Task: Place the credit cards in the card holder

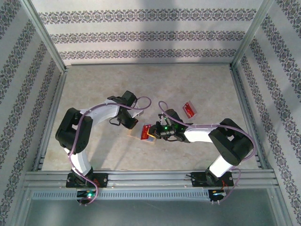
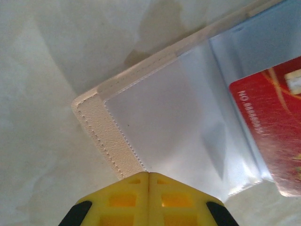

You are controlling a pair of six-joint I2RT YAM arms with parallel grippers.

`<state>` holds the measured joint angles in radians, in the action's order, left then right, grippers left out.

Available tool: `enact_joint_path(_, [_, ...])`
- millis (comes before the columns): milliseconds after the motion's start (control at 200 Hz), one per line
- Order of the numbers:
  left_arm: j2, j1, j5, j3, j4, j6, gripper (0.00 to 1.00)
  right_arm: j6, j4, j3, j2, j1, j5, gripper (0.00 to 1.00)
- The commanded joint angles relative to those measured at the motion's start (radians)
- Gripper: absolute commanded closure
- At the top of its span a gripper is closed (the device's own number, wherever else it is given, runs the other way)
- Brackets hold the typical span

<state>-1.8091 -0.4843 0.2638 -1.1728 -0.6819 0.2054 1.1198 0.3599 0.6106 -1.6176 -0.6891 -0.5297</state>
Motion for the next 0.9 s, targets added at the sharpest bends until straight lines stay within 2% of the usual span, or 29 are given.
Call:
enact_joint_path(0, [-0.025, -0.007, -0.039, 0.004, 0.016, 0.002, 1.00, -0.008, 0.037, 0.014, -0.025, 0.007, -0.026, 1.00])
enact_joint_path(730, [-0.045, -0.007, -0.047, 0.059, 0.071, 0.013, 1.00, 0.032, 0.173, -0.058, -0.085, 0.015, -0.007, 1.00])
enact_joint_path(895, [-0.038, -0.007, -0.051, 0.059, 0.070, 0.009, 1.00, 0.062, 0.275, -0.077, -0.100, 0.011, 0.004, 1.00])
